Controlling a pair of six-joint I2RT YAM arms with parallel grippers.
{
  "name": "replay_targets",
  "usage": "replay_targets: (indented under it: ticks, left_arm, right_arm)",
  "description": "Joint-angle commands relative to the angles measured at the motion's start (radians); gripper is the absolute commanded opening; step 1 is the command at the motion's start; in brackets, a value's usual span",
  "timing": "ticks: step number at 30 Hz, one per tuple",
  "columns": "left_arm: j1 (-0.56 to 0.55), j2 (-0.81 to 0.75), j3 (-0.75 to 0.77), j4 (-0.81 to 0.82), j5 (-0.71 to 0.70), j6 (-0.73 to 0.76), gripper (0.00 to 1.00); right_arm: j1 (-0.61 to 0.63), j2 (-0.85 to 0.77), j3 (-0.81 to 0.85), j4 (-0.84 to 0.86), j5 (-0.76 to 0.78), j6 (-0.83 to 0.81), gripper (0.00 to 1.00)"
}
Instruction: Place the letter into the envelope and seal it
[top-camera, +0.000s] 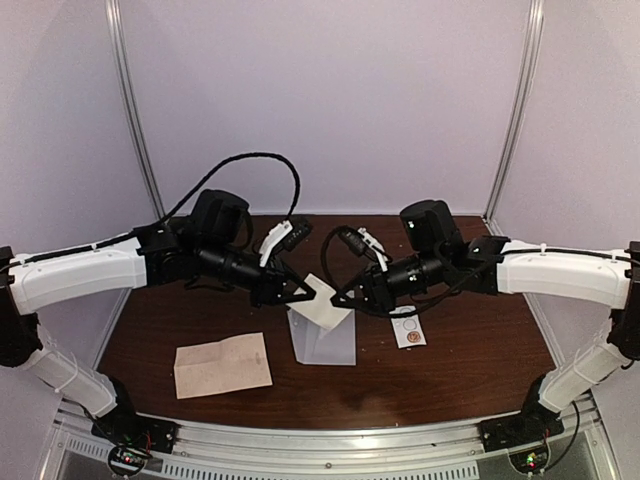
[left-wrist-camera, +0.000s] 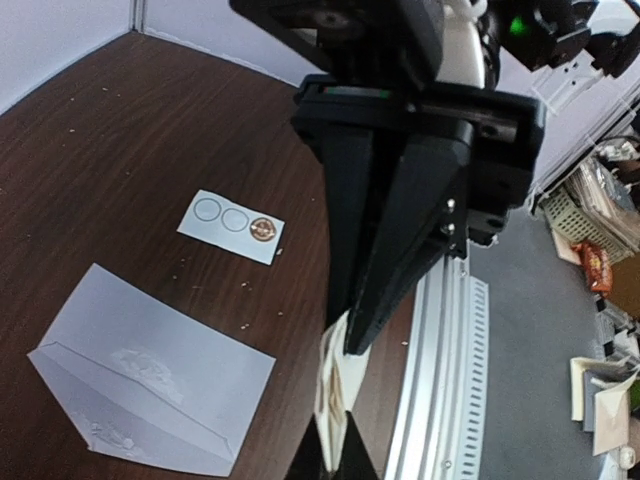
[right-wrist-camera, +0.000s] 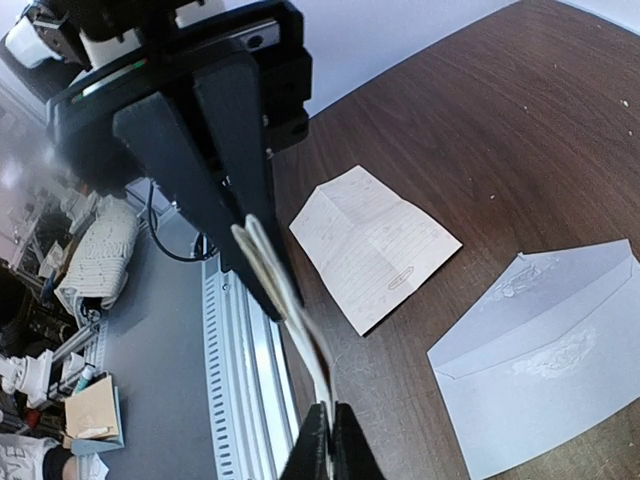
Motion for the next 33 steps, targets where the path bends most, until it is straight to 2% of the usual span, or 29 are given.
replay_targets:
  ticks: [1,4,7,9,10,13,17,24,29,33]
  left_arm:
    - [0.0,-0.022,-0.017,0.094,0.013,-0.012,0.0]
    - [0.0,-0.08,-0.067,0.207,-0.053,-0.063,0.0]
    - [0.0,-0.154,-0.134,0.406,-0.147,-0.148,0.0]
    - [0.0,-0.201,-0.2,0.564,-0.203,-0.22,0.0]
    - [0.0,-0.219,-0.224,0.62,-0.242,-0.253,0.0]
    - [-0.003,-0.269,-0.307,0.786,-0.328,-0.356,0.0]
    - [-0.005,-0.313,-0.414,1.009,-0.349,-0.43,0.0]
    - [-0.027,-0.306,-0.411,1.081,-0.327,-0.434,0.0]
    - [-0.038,-0.287,-0.417,1.17,-0.291,-0.463,0.0]
    - [-0.045,-0.272,-0.414,1.186,-0.266,-0.467,0.0]
  right_arm:
    - [0.001,-0.035,0.019,-0.014,0.064,-0.02,0.25]
    - [-0.024,-0.108,-0.047,0.059,0.156,0.036,0.54]
    - [-0.053,-0.201,-0.177,0.277,0.205,0.161,0.79]
    - [-0.055,-0.241,-0.267,0.459,0.211,0.253,0.92]
    - [-0.054,-0.252,-0.301,0.547,0.206,0.297,0.95]
    - [-0.048,-0.251,-0.353,0.67,0.24,0.401,0.94]
    - [-0.008,-0.23,-0.401,0.83,0.286,0.488,0.92]
    - [0.043,-0.138,-0.373,1.048,0.349,0.578,0.84]
    - [0.063,-0.045,-0.304,1.15,0.303,0.615,0.66]
    - [0.086,-0.015,-0.255,1.187,0.263,0.592,0.58]
